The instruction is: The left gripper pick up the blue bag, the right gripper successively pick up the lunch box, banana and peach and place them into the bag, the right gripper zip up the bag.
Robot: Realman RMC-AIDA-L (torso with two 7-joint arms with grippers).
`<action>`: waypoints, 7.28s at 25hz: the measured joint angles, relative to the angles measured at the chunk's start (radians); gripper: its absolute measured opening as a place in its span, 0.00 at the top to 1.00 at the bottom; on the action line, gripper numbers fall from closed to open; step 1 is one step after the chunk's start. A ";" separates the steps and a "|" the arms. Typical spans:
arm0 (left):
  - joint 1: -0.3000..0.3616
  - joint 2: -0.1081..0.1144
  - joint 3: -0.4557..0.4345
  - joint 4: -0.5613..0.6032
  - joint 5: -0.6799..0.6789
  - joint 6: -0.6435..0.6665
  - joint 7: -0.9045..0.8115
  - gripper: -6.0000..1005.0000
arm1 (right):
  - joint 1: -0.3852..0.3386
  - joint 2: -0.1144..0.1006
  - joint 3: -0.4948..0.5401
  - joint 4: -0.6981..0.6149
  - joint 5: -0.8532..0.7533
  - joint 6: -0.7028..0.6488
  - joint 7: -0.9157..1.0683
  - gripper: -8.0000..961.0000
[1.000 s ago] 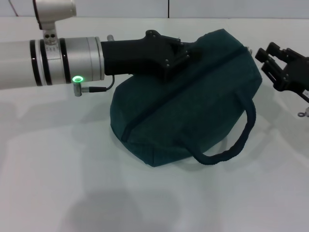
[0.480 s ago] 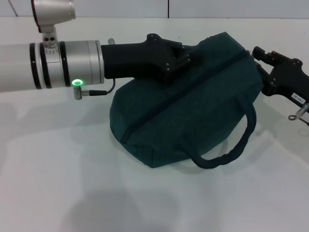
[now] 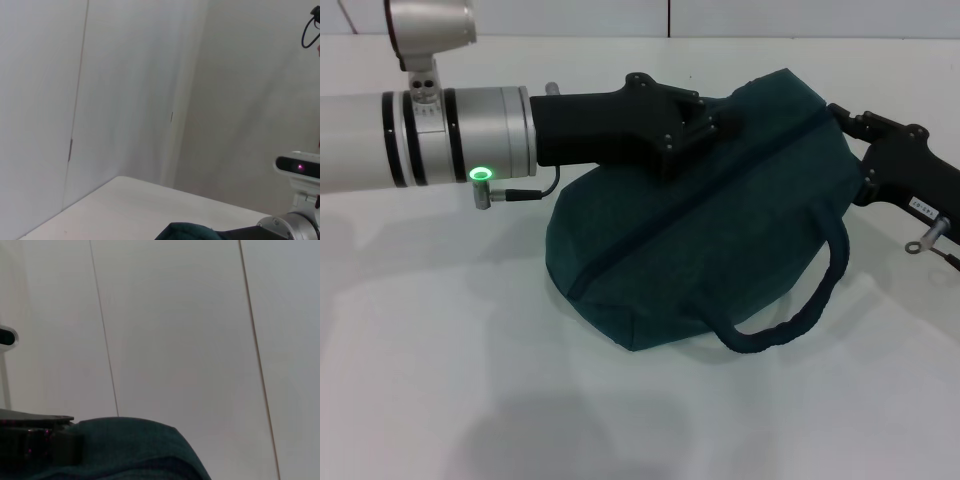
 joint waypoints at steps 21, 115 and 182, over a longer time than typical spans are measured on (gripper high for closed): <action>0.001 0.004 -0.006 0.000 0.000 0.002 0.004 0.95 | -0.009 0.000 -0.008 -0.012 0.009 -0.007 0.000 0.94; -0.010 -0.005 -0.077 0.014 0.044 -0.046 -0.063 0.94 | -0.047 0.004 0.038 0.007 0.057 0.001 0.080 0.97; 0.301 -0.016 -0.236 -0.144 -0.184 0.465 0.380 0.25 | -0.034 -0.053 0.032 -0.292 -0.326 -0.323 0.301 0.43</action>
